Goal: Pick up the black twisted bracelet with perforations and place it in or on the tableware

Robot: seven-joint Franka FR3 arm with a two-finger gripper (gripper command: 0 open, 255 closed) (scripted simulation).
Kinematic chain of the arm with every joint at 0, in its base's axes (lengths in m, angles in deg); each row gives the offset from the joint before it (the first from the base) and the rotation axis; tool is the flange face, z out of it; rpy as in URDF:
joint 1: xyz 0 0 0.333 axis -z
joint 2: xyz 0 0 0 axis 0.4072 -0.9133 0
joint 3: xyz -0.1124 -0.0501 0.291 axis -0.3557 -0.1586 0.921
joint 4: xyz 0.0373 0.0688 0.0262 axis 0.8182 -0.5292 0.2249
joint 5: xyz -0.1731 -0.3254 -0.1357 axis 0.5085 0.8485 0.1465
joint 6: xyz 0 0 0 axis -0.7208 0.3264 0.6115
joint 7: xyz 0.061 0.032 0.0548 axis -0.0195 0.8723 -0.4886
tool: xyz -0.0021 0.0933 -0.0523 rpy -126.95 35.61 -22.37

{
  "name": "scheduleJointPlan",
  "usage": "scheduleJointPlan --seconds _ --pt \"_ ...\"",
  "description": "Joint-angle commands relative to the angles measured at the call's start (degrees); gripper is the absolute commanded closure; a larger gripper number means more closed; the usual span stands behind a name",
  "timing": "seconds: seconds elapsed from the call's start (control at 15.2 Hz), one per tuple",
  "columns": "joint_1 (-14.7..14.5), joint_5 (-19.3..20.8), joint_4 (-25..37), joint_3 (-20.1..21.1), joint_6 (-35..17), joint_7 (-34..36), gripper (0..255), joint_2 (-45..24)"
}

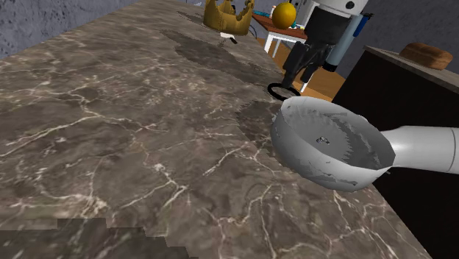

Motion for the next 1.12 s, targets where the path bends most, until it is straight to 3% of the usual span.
scheduleJointPlan --seconds 0.0,0.53,0.59,1.06 --pt "-0.14 -0.26 -1.85 0.24 -1.21 -0.05 0 0.65" --pt "-0.19 -0.33 -2.39 0.31 -1.55 -0.07 0 0.85" --pt "-0.19 -0.33 -2.39 0.31 -1.55 -0.07 255 0.85" --pt "-0.14 -0.19 -2.05 0.16 -1.29 -0.13 255 0.75"
